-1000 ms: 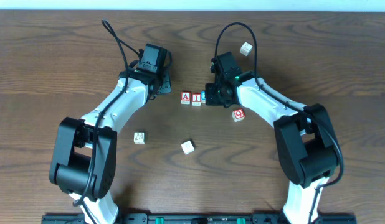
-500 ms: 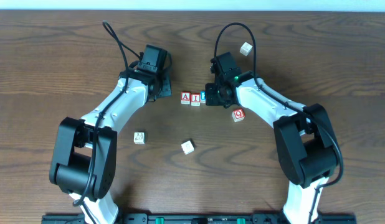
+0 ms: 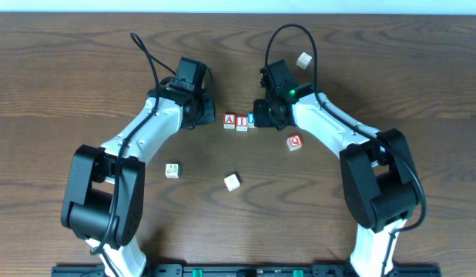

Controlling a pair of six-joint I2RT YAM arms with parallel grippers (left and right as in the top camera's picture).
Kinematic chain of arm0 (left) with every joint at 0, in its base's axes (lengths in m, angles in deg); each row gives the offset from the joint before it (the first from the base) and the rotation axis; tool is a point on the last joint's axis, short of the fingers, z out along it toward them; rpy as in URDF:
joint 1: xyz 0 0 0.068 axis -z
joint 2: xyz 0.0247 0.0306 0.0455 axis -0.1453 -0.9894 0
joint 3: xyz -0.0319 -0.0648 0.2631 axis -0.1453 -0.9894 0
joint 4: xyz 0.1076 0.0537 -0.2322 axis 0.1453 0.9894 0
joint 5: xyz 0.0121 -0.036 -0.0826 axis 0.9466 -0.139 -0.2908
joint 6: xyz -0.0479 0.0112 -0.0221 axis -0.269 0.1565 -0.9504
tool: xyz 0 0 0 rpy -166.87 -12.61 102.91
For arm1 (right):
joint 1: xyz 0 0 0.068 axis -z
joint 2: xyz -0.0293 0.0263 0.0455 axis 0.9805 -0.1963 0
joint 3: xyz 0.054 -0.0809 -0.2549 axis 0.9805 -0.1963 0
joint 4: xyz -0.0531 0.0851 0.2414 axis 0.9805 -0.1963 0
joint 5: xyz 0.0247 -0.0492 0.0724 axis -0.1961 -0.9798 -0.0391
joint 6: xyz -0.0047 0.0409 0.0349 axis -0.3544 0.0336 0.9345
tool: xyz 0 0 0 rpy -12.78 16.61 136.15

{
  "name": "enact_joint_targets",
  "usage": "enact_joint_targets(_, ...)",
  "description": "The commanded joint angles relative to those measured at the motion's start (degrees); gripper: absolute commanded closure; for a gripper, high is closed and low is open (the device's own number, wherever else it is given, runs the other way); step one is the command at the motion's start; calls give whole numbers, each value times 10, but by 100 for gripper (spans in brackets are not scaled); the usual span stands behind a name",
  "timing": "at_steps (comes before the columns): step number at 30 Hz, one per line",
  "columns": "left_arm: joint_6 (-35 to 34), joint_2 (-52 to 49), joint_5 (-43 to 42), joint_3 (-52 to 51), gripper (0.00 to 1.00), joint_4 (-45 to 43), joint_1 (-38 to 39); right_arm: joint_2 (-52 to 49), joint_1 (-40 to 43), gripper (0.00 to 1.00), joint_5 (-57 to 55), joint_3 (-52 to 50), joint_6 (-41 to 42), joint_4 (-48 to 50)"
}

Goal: Spell out Ai2

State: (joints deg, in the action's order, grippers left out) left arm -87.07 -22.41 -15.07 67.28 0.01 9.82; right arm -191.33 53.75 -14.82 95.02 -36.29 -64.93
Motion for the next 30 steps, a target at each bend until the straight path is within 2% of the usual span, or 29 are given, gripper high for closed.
enact_joint_targets(1, 0, -5, -30, -22, 94, -14, 5, 7, 7, 99, -5, 10, 0, -3)
enact_joint_targets(18, -1, -46, -32, -24, 94, -45, 29, 7, 19, 99, -4, 10, -4, -20)
enact_joint_targets(30, -12, -48, -48, -24, 94, -70, 30, 7, 19, 99, 38, 10, -17, -20)
